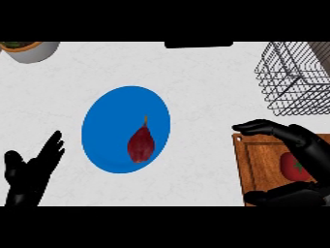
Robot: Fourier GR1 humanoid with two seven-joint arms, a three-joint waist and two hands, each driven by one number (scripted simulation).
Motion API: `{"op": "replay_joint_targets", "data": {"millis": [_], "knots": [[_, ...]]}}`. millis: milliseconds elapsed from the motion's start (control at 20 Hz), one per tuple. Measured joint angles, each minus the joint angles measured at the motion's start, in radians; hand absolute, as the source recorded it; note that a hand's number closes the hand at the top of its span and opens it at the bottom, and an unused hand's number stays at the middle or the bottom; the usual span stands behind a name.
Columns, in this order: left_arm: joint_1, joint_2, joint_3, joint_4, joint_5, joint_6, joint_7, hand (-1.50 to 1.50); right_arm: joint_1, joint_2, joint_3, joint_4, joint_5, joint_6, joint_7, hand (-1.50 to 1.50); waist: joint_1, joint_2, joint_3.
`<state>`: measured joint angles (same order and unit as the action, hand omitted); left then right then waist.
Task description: Pick the tomato from the cutting board and place it in the basket
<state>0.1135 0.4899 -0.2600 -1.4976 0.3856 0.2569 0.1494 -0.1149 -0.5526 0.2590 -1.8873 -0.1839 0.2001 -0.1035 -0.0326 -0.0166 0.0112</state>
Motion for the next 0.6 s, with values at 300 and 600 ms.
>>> {"op": "replay_joint_targets", "data": {"millis": [300,600], "knots": [[0.02,0.002,0.013,-0.012,0.005,-0.001,-0.004,0.0,-0.045,-0.24,-0.141,-0.081,0.173,-0.012,0.158,-1.5,-0.012,-0.003,-0.003],[0.022,-0.004,0.014,-0.02,-0.003,0.001,-0.002,0.0,-0.088,-0.491,-0.319,-0.105,0.108,0.162,0.254,-1.5,-0.007,0.0,-0.003]]}}
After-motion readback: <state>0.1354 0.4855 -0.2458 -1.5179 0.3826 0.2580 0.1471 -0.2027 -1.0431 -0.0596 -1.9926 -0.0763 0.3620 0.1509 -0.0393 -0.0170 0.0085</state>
